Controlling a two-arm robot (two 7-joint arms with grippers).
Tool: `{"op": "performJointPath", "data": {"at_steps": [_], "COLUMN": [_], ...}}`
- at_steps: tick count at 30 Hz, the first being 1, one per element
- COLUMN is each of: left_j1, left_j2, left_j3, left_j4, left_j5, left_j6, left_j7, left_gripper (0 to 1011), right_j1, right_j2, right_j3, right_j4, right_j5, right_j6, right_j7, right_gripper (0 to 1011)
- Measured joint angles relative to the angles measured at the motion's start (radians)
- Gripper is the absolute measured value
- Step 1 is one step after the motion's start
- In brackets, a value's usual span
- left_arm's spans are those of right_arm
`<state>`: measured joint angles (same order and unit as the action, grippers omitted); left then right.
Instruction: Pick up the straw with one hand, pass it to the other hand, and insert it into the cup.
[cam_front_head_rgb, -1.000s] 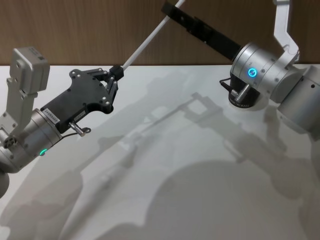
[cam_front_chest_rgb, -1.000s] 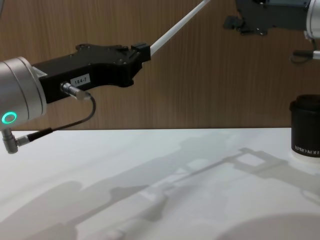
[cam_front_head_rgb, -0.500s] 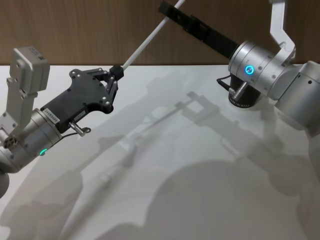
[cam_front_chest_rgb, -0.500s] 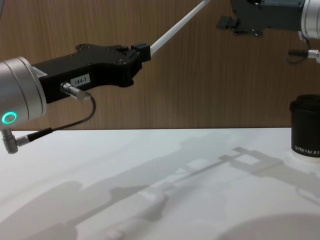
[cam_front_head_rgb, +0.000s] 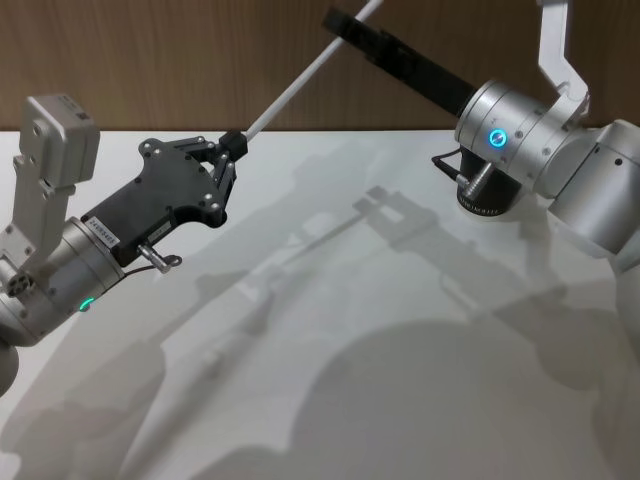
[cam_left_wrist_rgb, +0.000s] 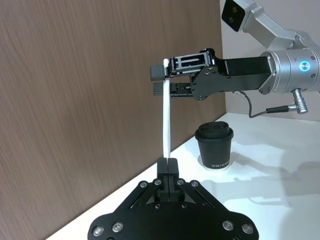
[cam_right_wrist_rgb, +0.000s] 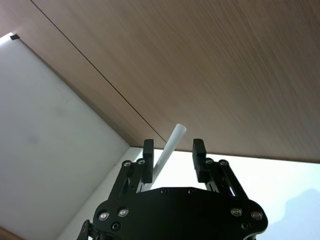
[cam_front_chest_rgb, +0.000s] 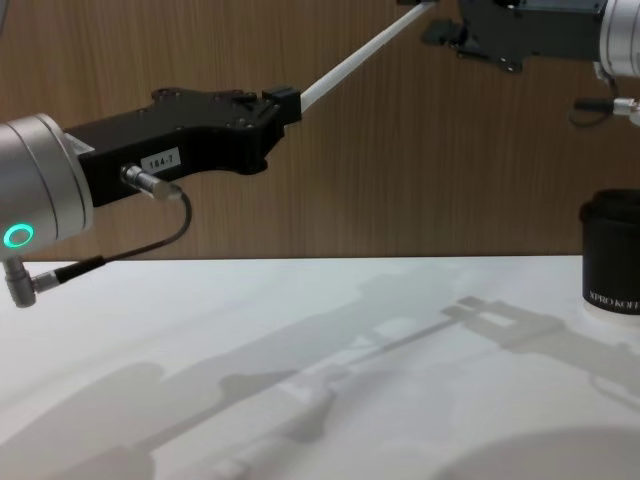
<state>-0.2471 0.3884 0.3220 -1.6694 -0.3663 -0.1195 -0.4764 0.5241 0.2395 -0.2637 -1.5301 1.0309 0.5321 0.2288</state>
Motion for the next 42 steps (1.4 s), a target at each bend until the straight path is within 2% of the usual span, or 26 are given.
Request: {"op": "performJointPath", "data": {"at_steps": [1, 7, 8, 13, 26, 33, 37, 42], "left_j1": [0.0, 0.0, 0.0, 0.0, 0.0, 0.0, 0.0, 0.0], "left_j2": [0.0, 0.0, 0.0, 0.0, 0.0, 0.0, 0.0, 0.0], "left_j3": [0.0, 0.0, 0.0, 0.0, 0.0, 0.0, 0.0, 0.0], "left_j4": [0.0, 0.0, 0.0, 0.0, 0.0, 0.0, 0.0, 0.0], "left_j5": [0.0, 0.0, 0.0, 0.0, 0.0, 0.0, 0.0, 0.0], "left_j6": [0.0, 0.0, 0.0, 0.0, 0.0, 0.0, 0.0, 0.0], "left_j7": [0.0, 0.0, 0.0, 0.0, 0.0, 0.0, 0.0, 0.0], "left_gripper": [3, 3, 4, 3, 4, 3, 72, 249], "right_j1": [0.0, 0.001, 0.002, 0.002, 0.003, 0.003, 0.004, 0.006], "right_j2": [0.0, 0.0, 0.0, 0.0, 0.0, 0.0, 0.001, 0.005], "right_j3": [0.0, -0.001, -0.001, -0.001, -0.002, -0.002, -0.001, -0.007], "right_j4": [0.0, 0.002, 0.002, 0.002, 0.003, 0.003, 0.004, 0.008], "right_j5": [0.001, 0.002, 0.002, 0.003, 0.004, 0.004, 0.004, 0.003], "right_j6": [0.0, 0.001, 0.001, 0.001, 0.002, 0.002, 0.0, -0.005], "right_j7": [0.0, 0.001, 0.001, 0.001, 0.001, 0.001, 0.001, 0.009], "right_gripper": [443, 281, 223, 114, 24, 7, 7, 7]}}
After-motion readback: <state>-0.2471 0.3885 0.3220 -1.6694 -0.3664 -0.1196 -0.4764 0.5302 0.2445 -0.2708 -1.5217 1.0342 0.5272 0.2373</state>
